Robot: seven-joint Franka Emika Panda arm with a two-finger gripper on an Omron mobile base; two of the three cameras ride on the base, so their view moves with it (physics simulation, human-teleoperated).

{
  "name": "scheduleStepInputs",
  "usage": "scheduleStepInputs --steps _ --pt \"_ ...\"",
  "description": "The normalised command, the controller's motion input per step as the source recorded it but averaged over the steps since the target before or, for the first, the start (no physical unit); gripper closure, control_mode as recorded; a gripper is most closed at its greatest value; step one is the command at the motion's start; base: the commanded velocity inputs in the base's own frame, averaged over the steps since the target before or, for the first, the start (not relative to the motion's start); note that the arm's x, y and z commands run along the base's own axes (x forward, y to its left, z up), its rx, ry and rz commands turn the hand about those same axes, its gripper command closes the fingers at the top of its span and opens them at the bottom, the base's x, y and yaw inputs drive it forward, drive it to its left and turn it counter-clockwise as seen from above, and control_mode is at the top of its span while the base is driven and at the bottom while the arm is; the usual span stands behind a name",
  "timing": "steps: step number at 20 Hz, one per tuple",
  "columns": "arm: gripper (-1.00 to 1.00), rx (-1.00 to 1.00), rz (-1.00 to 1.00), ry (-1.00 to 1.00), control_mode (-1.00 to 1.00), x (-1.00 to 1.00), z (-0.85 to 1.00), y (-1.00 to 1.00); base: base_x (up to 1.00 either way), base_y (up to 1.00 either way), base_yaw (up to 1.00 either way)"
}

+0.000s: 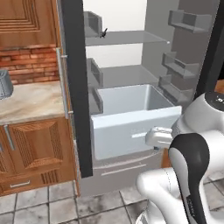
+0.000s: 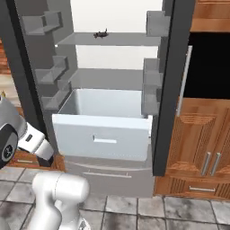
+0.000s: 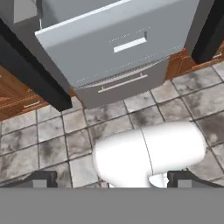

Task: Place the tomato and carrot inside the fridge drawer. Close the drawer after placing the vegetables.

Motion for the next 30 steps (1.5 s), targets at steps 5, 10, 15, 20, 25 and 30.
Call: scheduleStepInputs --steps 5,10,15,20,25,30 --pt "-1.0 0.0 0.0 0.0 1.0 0.0 0.0 0.0 -0.85 1.0 0.16" --pt "-1.0 0.0 0.0 0.0 1.0 0.0 0.0 0.0 -0.06 1.0 0.08" --pt "-1.0 0.0 0.0 0.0 1.0 0.0 0.0 0.0 0.22 1.0 0.05" --pt "-1.0 0.0 0.0 0.0 1.0 0.0 0.0 0.0 0.88 1.0 0.0" --pt "-1.0 0.0 0.0 0.0 1.0 0.0 0.0 0.0 1.0 1.0 0.0" --pt "-1.0 0.0 0.0 0.0 1.0 0.0 0.0 0.0 1.0 0.31 0.0"
